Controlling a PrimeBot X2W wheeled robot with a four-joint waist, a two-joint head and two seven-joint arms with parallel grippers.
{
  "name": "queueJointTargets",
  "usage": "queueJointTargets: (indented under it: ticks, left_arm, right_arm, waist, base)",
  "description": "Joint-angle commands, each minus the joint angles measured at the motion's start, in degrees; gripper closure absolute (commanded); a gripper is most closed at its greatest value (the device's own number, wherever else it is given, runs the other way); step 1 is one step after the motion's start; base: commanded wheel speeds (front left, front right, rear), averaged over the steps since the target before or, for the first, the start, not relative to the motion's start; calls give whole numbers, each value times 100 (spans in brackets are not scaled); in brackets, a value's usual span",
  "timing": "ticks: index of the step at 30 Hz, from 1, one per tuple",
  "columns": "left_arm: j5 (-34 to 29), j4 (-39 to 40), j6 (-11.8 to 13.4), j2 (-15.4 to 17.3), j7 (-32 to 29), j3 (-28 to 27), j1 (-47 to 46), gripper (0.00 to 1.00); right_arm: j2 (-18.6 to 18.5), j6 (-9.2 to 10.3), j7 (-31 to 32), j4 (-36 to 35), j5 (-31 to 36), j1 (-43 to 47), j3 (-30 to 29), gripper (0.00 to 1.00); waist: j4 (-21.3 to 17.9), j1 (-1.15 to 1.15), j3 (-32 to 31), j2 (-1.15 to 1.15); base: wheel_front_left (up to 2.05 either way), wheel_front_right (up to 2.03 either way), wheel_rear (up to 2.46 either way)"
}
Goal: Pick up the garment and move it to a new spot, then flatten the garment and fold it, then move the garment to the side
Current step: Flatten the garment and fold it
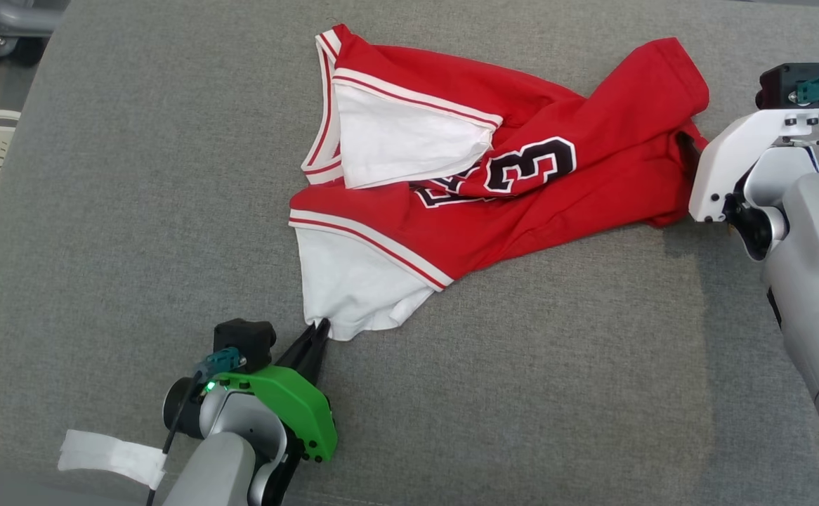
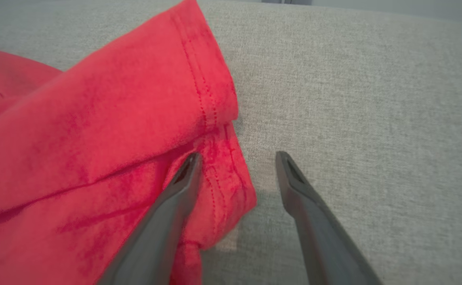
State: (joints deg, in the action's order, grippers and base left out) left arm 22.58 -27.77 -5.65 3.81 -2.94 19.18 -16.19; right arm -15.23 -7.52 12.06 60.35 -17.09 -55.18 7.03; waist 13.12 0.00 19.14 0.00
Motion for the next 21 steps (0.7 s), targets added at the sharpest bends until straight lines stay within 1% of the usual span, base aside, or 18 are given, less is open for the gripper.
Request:
queueJointTargets:
  ticks: [1,2,3,6,7,8,10,12,15,18,19,21]
  left_arm:
    - [42,-136,101,101,-62,-29,4,100]
    - [52,-131,108,101,-60,-29,7,100]
    - [65,-121,114,103,-60,-21,6,100]
    - [69,-115,118,98,-58,1,-16,100]
    - [78,-115,118,95,-56,10,-21,100]
    - [89,-118,109,93,-54,15,-21,100]
    - [110,-130,109,89,-51,26,-12,100]
    - [106,-141,110,94,-46,30,6,100]
    - [137,-143,118,102,-31,32,18,100]
    - [146,-138,132,105,-18,42,9,100]
    - [138,-133,136,104,-13,49,0,100]
    - [139,-136,136,100,-20,67,-21,100]
  right_arm:
    - [-16,6,61,-34,-68,54,72,5]
    - [25,6,105,-56,-105,81,136,5]
    - [23,6,166,-103,-169,106,234,10]
    - [-93,6,88,-189,-74,121,345,14]
    - [-129,6,41,-215,-43,105,361,18]
    - [-165,6,-19,-242,15,78,372,18]
    - [-150,6,-71,-277,84,46,400,8]
    - [-76,6,11,-293,77,74,424,9]
    - [-26,7,231,-317,-9,145,519,21]
    - [-15,7,351,-367,-106,178,544,38]
    - [-28,7,374,-378,-114,187,534,38]
    - [-74,7,393,-370,-115,207,489,44]
  waist:
    - [-10,0,4,0]
    - [-15,0,3,0]
    - [-20,0,1,0]
    - [-18,0,-5,0]
    - [-18,0,-6,0]
    - [-20,0,-9,0]
    - [-27,0,-20,0]
    - [-36,0,-40,0]
    - [-46,0,-49,0]
    - [-47,0,-46,0]
    - [-44,0,-41,0]
    - [-28,0,-36,0]
  base:
    - [0,0,0]
    - [0,0,0]
    - [0,0,0]
    - [0,0,0]
    - [0,0,0]
    - [0,0,0]
    - [0,0,0]
    - [0,0,0]
    - [0,0,0]
    - [0,0,0]
    - [0,0,0]
    - [0,0,0]
